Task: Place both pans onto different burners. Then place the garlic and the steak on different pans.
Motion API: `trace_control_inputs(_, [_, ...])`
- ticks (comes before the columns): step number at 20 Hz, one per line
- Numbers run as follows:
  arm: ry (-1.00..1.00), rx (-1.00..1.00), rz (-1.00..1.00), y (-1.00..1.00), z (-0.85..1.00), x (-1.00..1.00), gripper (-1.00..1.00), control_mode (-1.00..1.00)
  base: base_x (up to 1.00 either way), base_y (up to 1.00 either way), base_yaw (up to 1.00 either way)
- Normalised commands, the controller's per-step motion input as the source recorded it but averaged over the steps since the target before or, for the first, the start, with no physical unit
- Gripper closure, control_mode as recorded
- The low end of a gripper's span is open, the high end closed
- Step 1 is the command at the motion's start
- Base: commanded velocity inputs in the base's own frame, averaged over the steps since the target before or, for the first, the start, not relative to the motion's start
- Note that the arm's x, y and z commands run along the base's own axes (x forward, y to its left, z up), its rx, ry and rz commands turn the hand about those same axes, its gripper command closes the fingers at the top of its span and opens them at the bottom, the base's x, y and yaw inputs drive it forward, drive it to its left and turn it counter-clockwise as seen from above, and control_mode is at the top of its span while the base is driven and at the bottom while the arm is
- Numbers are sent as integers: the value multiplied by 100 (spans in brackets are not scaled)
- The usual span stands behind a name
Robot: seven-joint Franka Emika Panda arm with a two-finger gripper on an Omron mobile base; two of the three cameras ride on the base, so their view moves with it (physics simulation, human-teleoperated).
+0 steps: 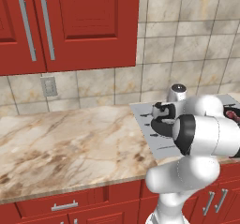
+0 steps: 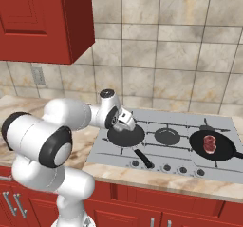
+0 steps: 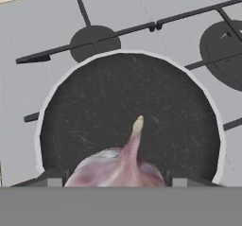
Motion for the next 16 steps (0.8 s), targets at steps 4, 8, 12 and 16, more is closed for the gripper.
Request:
trace_control_inputs(4, [8, 0, 0, -20, -29, 0, 100, -100, 0, 0, 0])
trace_control_inputs(8, [6, 0, 0, -6, -27, 3, 100, -100, 0, 0, 0])
trace_control_inputs(12, [3, 0, 0, 0, -28, 6, 100, -100, 0, 0, 0])
trace_control_inputs(16, [0, 0, 0, 0, -29, 16, 100, -100, 0, 0, 0])
